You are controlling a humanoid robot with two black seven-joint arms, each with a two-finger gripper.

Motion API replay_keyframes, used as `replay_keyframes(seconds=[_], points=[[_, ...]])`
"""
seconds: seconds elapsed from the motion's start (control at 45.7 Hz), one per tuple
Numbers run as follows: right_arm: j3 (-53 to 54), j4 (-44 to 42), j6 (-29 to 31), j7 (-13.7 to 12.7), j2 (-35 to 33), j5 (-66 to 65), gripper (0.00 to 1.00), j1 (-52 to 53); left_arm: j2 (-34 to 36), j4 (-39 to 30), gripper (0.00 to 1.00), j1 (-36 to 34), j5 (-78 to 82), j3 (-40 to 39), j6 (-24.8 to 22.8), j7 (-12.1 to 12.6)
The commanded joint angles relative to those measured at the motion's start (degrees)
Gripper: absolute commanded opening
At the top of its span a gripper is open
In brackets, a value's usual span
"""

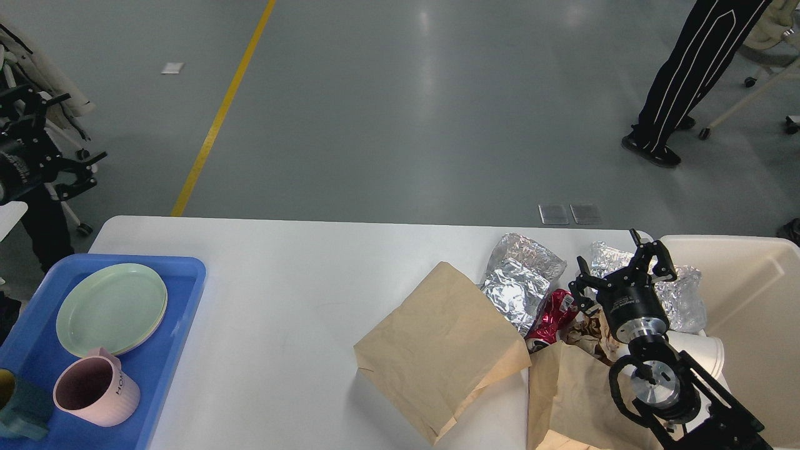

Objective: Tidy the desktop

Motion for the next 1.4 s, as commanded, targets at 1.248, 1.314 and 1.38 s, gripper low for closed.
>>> replay_keyframes(seconds=[1.248,1.314,1.38], points=[[0.0,0.0,0.0,0.0,-0.1,0.0,1.00,0.0,-34.4,-34.4,0.96,45.4,34.1,-76.7,11.0,-6.5],[0.0,0.0,0.0,0.0,0.0,0.0,1.00,0.0,-34.4,-33.9,0.96,45.4,34.1,-76.3,11.1,-6.5],[0.0,0.0,0.0,0.0,0.0,0.0,1.00,0.0,-34.4,-33.0,0.96,45.3,34.2,-75.9,11.0,-6.5]])
